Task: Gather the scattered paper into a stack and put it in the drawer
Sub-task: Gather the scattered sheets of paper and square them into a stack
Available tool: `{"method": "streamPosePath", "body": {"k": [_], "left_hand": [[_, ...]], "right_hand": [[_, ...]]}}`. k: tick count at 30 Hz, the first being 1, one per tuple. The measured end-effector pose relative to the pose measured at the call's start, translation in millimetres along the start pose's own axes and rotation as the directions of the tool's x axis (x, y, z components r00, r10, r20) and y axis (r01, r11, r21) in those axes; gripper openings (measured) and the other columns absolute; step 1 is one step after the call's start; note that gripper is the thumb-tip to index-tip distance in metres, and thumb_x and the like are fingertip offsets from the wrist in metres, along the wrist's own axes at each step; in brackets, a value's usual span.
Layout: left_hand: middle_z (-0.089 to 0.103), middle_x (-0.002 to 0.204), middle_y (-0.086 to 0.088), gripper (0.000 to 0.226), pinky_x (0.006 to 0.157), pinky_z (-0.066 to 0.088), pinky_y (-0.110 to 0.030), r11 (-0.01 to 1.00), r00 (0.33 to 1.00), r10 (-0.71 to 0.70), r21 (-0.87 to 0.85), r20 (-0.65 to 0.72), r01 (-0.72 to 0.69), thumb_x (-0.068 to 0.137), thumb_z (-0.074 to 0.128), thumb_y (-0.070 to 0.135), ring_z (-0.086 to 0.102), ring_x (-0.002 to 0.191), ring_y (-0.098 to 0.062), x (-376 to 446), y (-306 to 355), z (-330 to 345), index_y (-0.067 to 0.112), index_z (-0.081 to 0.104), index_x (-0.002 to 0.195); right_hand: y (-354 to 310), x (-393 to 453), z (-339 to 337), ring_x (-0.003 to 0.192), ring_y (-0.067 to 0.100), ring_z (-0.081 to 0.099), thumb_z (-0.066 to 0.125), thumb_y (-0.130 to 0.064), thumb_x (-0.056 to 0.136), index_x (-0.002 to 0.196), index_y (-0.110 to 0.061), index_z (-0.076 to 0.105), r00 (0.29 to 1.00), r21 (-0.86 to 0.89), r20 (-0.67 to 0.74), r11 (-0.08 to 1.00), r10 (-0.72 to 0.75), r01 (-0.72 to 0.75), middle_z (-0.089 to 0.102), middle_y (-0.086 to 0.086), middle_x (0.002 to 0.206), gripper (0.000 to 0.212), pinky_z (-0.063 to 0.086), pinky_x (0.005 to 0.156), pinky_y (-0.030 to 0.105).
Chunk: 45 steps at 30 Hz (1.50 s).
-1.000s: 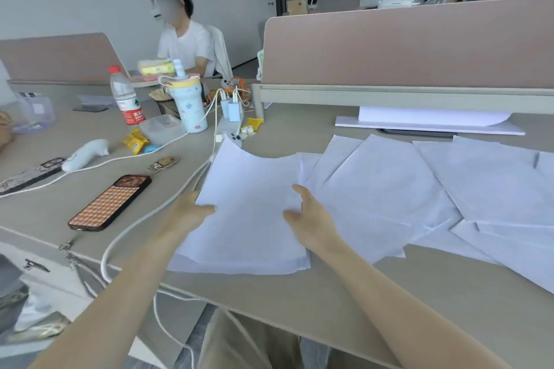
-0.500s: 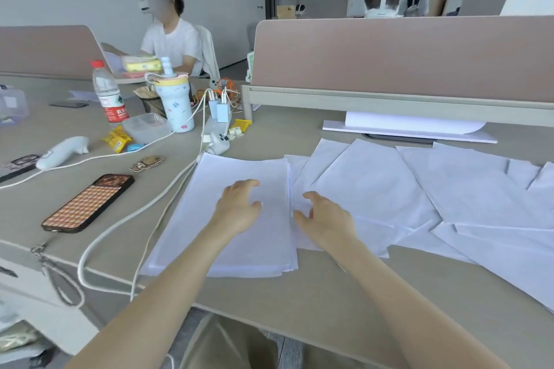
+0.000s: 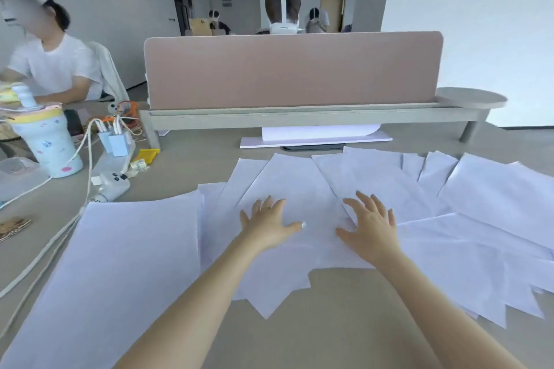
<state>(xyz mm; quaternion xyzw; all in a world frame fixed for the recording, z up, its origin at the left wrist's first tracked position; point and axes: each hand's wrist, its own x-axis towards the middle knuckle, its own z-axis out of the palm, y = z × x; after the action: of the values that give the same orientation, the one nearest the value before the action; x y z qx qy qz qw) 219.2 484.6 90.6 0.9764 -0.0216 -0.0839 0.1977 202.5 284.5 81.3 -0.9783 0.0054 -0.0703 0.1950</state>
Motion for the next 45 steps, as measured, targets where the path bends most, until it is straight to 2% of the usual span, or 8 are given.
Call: {"method": "streamPosePath", "body": {"k": [4,8,14,18,24,29,36,45], "left_hand": [[0.008,0.160,-0.001,0.070,0.114,0.008,-0.045,0.990,0.987,-0.126,0.058,-0.098,0.132,0.091,0.033,0.059,0.004,0.147,-0.021,13,14,28,0.023,0.017,0.148],[0.013,0.160,0.001,0.063,0.113,0.014,-0.038,0.990,0.971,-0.119,0.049,-0.210,0.132,0.092,0.035,0.052,0.012,0.146,-0.019,15,15,36,0.023,0.022,0.147],[0.014,0.158,-0.007,0.063,0.112,0.013,-0.045,0.938,0.880,-0.343,-0.062,-0.329,0.342,0.091,0.041,0.047,0.012,0.144,-0.030,19,-25,17,0.020,0.024,0.146],[0.023,0.156,-0.005,0.067,0.111,0.019,-0.043,0.924,0.870,-0.383,-0.135,-0.311,0.358,0.091,0.042,0.048,0.018,0.143,-0.029,21,-36,10,0.018,0.022,0.147],[0.047,0.141,-0.001,0.055,0.101,0.030,-0.038,0.938,0.915,-0.327,-0.202,-0.238,0.282,0.094,0.041,0.039,0.030,0.135,-0.024,14,-23,2,0.022,0.027,0.145],[0.047,0.142,-0.001,0.051,0.102,0.033,-0.039,0.952,0.944,-0.246,-0.239,-0.220,0.193,0.094,0.043,0.035,0.031,0.135,-0.024,10,-15,7,0.022,0.034,0.142],[0.018,0.157,-0.012,0.058,0.114,0.015,-0.045,0.927,0.882,-0.376,-0.111,-0.283,0.359,0.097,0.031,0.038,0.015,0.144,-0.029,13,-32,10,0.014,0.019,0.148],[0.040,0.149,-0.002,0.051,0.092,0.034,-0.034,0.931,0.963,-0.242,-0.306,-0.117,0.197,0.100,0.024,0.039,0.042,0.130,-0.028,-3,-7,-9,0.024,0.019,0.148]], "right_hand": [[40,10,-17,0.148,0.019,0.003,0.055,-0.050,0.086,0.147,-0.030,0.025,0.991,-0.068,0.088,0.993,0.098,-0.092,0.012,-0.006,0.159,0.071,0.005,0.118,0.044],[58,16,-29,0.144,0.012,0.018,0.055,-0.050,0.087,0.145,-0.028,0.031,0.982,-0.015,0.188,1.000,0.024,-0.021,0.024,-0.009,0.155,0.067,0.013,0.116,0.031],[91,13,-37,0.147,0.013,-0.013,0.058,-0.064,0.077,0.149,-0.039,0.006,0.921,-0.023,0.388,1.000,0.024,-0.016,-0.011,-0.013,0.159,0.093,-0.006,0.118,0.037],[105,9,-35,0.147,0.010,-0.001,0.055,-0.073,0.069,0.147,-0.040,0.017,0.965,-0.016,0.259,0.999,0.040,-0.037,0.004,-0.016,0.159,0.092,-0.001,0.116,0.034],[107,12,-30,0.138,0.014,0.029,0.057,-0.055,0.083,0.142,-0.034,0.036,0.998,-0.003,0.022,0.998,0.058,-0.058,0.032,-0.016,0.152,0.066,0.018,0.107,0.033],[67,-4,-18,0.145,0.010,0.014,0.044,-0.073,0.069,0.143,-0.038,0.032,0.998,0.056,0.037,0.997,-0.053,0.051,0.021,-0.016,0.156,0.082,0.004,0.119,0.040],[-19,-8,18,0.148,0.016,-0.010,0.050,-0.062,0.083,0.149,-0.035,0.013,0.937,0.027,0.236,0.966,-0.256,0.257,-0.002,-0.010,0.160,0.081,-0.013,0.118,0.046],[-47,0,45,0.146,0.015,0.005,0.049,-0.072,0.077,0.144,-0.032,0.025,0.933,0.020,0.227,0.959,-0.280,0.283,0.014,-0.011,0.158,0.082,0.000,0.117,0.043]]}}
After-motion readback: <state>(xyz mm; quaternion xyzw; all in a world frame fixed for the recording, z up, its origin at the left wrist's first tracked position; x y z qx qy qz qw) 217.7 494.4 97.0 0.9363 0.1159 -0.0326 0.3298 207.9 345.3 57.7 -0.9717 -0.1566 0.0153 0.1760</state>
